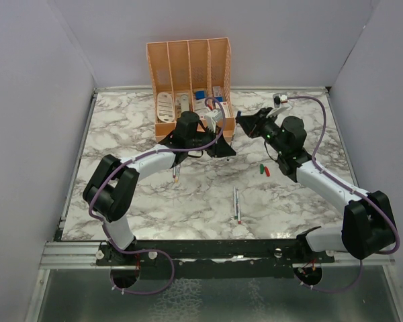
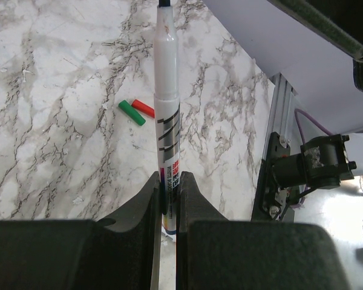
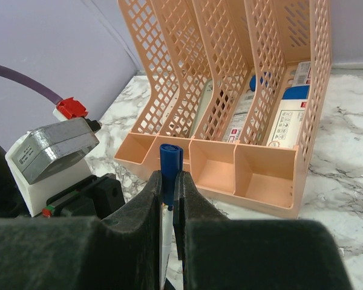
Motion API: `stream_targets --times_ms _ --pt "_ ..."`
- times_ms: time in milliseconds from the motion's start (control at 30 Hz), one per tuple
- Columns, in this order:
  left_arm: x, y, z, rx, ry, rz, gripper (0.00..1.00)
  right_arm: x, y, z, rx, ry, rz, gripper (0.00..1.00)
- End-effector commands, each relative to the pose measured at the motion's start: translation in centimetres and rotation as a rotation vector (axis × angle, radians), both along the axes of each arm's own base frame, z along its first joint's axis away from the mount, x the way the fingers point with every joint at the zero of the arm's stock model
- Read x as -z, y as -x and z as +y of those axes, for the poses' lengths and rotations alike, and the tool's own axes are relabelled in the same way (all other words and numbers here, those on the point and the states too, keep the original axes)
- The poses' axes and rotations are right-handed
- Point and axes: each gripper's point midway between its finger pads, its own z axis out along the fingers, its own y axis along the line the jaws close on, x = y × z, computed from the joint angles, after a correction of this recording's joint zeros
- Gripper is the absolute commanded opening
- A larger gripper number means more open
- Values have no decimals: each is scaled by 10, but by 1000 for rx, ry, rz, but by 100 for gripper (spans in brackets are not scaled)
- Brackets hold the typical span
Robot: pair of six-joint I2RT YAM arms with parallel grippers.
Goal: Insert the pens into the pen caps
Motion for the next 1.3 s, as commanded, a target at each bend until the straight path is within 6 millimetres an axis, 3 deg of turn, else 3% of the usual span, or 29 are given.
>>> stream_targets --times_ms 0,400,733,933,1033,1267 --pt "-13 -3 -4 8 28 -47 0 -2 7 7 -46 -1 -3 1" --pt "-17 -9 -5 -13 29 -64 0 20 14 13 -77 27 64 1" --pt "-35 -16 -3 -49 45 -121 0 39 22 11 -81 66 108 1" --pt "-36 -16 -2 -54 44 -136 0 41 23 9 -73 70 106 1" --pt "-52 -11 2 -57 68 -174 0 40 22 9 -69 74 104 1" --pt "-57 -10 10 -93 63 -211 0 38 21 10 -71 66 104 1"
